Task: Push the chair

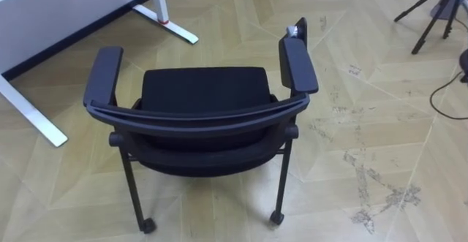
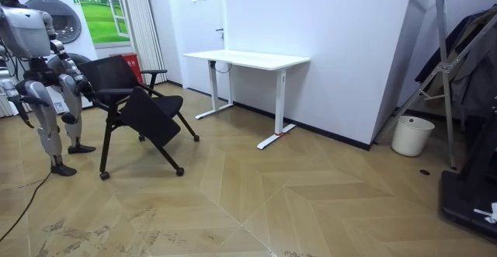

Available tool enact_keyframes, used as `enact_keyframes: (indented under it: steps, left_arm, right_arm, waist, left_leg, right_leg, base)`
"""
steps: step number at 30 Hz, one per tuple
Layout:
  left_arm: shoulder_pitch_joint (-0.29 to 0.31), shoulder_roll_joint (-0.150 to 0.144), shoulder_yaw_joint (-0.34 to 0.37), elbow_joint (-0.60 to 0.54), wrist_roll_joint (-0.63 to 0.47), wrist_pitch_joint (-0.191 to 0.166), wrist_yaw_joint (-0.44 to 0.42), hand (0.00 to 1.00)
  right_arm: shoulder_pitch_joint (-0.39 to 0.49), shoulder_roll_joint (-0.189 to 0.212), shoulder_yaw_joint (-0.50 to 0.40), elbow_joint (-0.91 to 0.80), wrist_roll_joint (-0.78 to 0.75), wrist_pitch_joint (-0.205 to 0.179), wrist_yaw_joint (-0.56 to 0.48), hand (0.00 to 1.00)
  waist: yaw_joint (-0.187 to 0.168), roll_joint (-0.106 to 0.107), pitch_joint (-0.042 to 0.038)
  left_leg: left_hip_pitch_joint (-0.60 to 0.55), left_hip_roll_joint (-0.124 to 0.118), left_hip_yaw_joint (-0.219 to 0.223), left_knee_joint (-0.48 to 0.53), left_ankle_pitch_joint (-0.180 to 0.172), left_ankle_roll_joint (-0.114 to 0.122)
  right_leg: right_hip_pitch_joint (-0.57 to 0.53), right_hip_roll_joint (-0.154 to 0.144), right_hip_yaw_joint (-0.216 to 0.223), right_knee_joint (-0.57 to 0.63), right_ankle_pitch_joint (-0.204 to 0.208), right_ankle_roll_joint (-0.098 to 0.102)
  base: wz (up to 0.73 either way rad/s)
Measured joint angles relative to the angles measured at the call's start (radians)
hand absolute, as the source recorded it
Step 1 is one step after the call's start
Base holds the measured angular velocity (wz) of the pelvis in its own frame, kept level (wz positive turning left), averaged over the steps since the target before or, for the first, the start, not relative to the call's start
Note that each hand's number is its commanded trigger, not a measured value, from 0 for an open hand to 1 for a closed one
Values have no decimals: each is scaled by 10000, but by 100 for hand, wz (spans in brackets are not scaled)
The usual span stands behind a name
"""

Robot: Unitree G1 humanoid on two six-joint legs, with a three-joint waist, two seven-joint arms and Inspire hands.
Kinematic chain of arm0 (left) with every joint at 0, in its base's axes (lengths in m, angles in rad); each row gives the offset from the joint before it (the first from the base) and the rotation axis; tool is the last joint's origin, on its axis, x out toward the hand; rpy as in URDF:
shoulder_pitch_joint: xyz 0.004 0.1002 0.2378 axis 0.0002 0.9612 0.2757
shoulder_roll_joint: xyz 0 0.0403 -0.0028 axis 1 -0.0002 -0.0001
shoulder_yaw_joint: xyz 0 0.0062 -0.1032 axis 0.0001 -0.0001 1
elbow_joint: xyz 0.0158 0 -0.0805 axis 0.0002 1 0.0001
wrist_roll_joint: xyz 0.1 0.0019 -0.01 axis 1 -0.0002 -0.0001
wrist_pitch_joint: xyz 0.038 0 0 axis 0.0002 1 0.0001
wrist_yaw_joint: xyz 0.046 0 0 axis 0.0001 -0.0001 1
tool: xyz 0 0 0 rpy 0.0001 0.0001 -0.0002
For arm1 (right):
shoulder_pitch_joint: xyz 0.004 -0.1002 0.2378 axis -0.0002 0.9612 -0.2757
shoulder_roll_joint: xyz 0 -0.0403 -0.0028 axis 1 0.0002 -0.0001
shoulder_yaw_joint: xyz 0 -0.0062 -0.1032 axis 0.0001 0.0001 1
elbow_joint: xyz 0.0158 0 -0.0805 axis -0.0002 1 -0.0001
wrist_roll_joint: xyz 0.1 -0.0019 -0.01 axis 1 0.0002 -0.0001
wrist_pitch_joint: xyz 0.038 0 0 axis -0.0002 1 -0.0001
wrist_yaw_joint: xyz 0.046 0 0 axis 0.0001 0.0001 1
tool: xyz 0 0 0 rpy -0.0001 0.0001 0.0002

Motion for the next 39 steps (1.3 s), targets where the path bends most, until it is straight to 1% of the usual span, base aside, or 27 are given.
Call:
enact_keyframes:
  steps: [4,7,9,11,12,13,14,16,18,20,21,22,23,24,25,26,27,28,29,30,32,33,34,35,36,38,39]
  left_arm:
    - [0,-10,0,-3,-39,1,86,0]
    - [-9,-40,22,-2,-446,0,234,0]
    - [20,-37,211,-9,-455,0,271,0]
    - [221,-25,708,-43,-447,-26,287,0]
    - [229,-22,828,-46,-441,-27,296,0]
    - [255,-22,1093,-48,-430,-26,362,0]
    - [267,-18,1330,-30,-422,-27,478,0]
    - [321,53,1559,-30,-397,-25,623,0]
    - [340,156,1850,-204,-297,58,786,0]
    - [288,388,2285,-593,198,181,971,0]
    - [269,466,2352,-744,360,235,1026,0]
    - [138,605,2563,-933,584,271,1159,0]
    - [-58,776,2702,-966,608,271,1323,0]
    - [-180,873,2736,-966,679,270,1375,0]
    - [-365,1068,2858,-1002,901,274,1493,0]
    - [-551,1255,3084,-1010,962,273,1626,0]
    - [-628,1353,3124,-1015,977,271,1726,0]
    - [-741,1483,3329,-1081,1004,269,1919,0]
    - [-843,1583,3517,-1240,1115,282,2106,0]
    - [-908,1622,3576,-1320,1275,293,2199,0]
    - [-964,1725,3858,-2022,1902,367,2440,0]
    - [-970,1769,3871,-2194,2094,373,2487,0]
    - [-1007,1891,3873,-2436,2457,372,2571,0]
    - [-1066,2058,3872,-2642,2725,377,2696,0]
    - [-1081,2137,3870,-2803,2829,378,2778,0]
    - [-1349,2408,3869,-3322,3375,395,3079,0]
    - [-1422,2455,3870,-3470,3556,417,3167,0]
  right_arm:
    - [23,10,-138,-15,-110,-5,-203,0]
    - [20,8,-176,26,-105,-12,-282,0]
    - [51,9,-342,34,-127,-11,-323,0]
    - [125,9,-652,43,-160,-13,-412,0]
    - [155,2,-739,40,-180,-18,-433,0]
    - [203,-9,-840,42,-210,-20,-493,0]
    - [214,-12,-980,68,-198,-20,-494,0]
    - [260,-34,-1052,74,-185,-16,-487,0]
    - [390,-56,-1137,4,-235,-16,-493,0]
    - [334,-124,-1491,12,-684,-8,-491,0]
    - [359,-178,-1517,13,-772,-8,-491,0]
    - [274,-309,-1595,14,-906,-8,-493,0]
    - [276,-435,-1682,36,-1021,-10,-506,0]
    - [257,-493,-1687,32,-1106,-16,-508,0]
    - [220,-600,-1728,32,-1276,-16,-496,0]
    - [186,-671,-1879,31,-1322,-16,-494,0]
    - [186,-726,-1895,32,-1327,-16,-500,0]
    - [192,-843,-1913,28,-1344,-16,-510,0]
    - [214,-909,-1922,24,-1326,-13,-576,0]
    - [238,-917,-1937,27,-1280,-4,-601,0]
    - [295,-913,-2094,35,-1313,75,-583,0]
    - [298,-919,-2134,33,-1353,107,-582,0]
    - [279,-919,-2291,29,-1493,120,-583,0]
    - [244,-943,-2309,29,-1554,119,-584,0]
    - [240,-947,-2300,28,-1557,116,-582,0]
    - [273,-944,-2298,25,-1631,119,-570,0]
    - [273,-945,-2298,23,-1628,119,-572,0]
  waist:
    - [6,6,-3]
    - [29,33,-22]
    - [45,43,-33]
    - [70,97,-4]
    - [69,120,1]
    - [63,103,-12]
    - [72,158,14]
    - [87,190,-2]
    - [81,260,-10]
    - [89,382,-37]
    - [81,421,-35]
    - [86,475,-40]
    - [80,610,-13]
    - [76,612,-3]
    - [91,734,-4]
    - [79,805,-12]
    - [78,828,-23]
    - [70,861,-18]
    - [81,952,-35]
    - [74,978,-35]
    - [117,1084,-54]
    - [129,1109,-58]
    - [126,1164,-45]
    - [99,1164,-48]
    - [71,1172,-48]
    - [67,1196,-61]
    - [69,1199,-63]
  left_leg:
    - [0,-3,-3,0,0,0]
    - [9,-3,7,7,0,0]
    - [39,-2,19,14,0,0]
    - [169,0,28,2,0,0]
    - [197,1,28,6,0,0]
    - [232,2,36,8,0,0]
    - [264,2,37,4,0,0]
    - [283,6,33,7,0,0]
    - [282,9,34,9,0,0]
    - [298,12,36,8,0,0]
    - [312,12,41,11,0,0]
    - [358,11,67,6,0,0]
    - [380,11,76,2,0,0]
    - [399,11,105,-1,0,0]
    - [414,13,123,-2,0,-1]
    - [427,13,125,-6,-1,-1]
    - [442,13,127,-20,-2,-2]
    - [458,12,143,-38,-7,-11]
    - [446,13,146,-36,-28,-45]
    - [432,13,145,-36,-35,-55]
    - [432,5,138,-37,-35,-56]
    - [441,5,139,-35,-35,-56]
    - [441,5,130,-32,-35,-56]
    - [439,6,110,-34,-35,-56]
    - [435,8,112,-32,-35,-56]
    - [433,12,111,-29,-35,-56]
    - [431,11,112,-28,-35,-56]
  right_leg:
    - [2,0,5,-2,-21,-2]
    - [-1,0,38,21,-40,-6]
    - [1,1,48,59,-56,-12]
    - [54,3,102,157,-127,-20]
    - [79,9,118,156,-137,-21]
    - [114,11,120,155,-158,-23]
    - [141,13,119,156,-171,-25]
    - [163,16,123,160,-176,-27]
    - [164,16,120,175,-175,-27]
    - [170,16,122,201,-175,-28]
    - [174,16,126,215,-174,-29]
    - [177,14,151,280,-175,-29]
    - [182,12,163,313,-177,-32]
    - [185,12,174,325,-179,-36]
    - [191,15,203,339,-186,-47]
    - [192,24,250,351,-204,-59]
    - [195,27,261,357,-207,-57]
    - [194,27,260,377,-208,-57]
    - [170,25,245,403,-216,-49]
    - [138,19,247,439,-227,-45]
    - [97,-1,251,537,-262,-47]
    - [98,0,266,546,-263,-48]
    - [102,0,268,559,-264,-50]
    - [104,-1,261,561,-264,-51]
    - [103,-1,254,563,-264,-51]
    - [129,-1,242,563,-266,-54]
    - [129,0,250,565,-266,-54]
  base:
    - [0]
    - [0]
    - [-2]
    - [-7]
    - [-5]
    - [0]
    - [0]
    - [0]
    - [0]
    - [0]
    - [0]
    - [0]
    - [0]
    - [0]
    - [0]
    - [0]
    - [0]
    - [0]
    - [0]
    - [5]
    - [2]
    - [0]
    - [0]
    - [0]
    - [5]
    - [5]
    - [4]
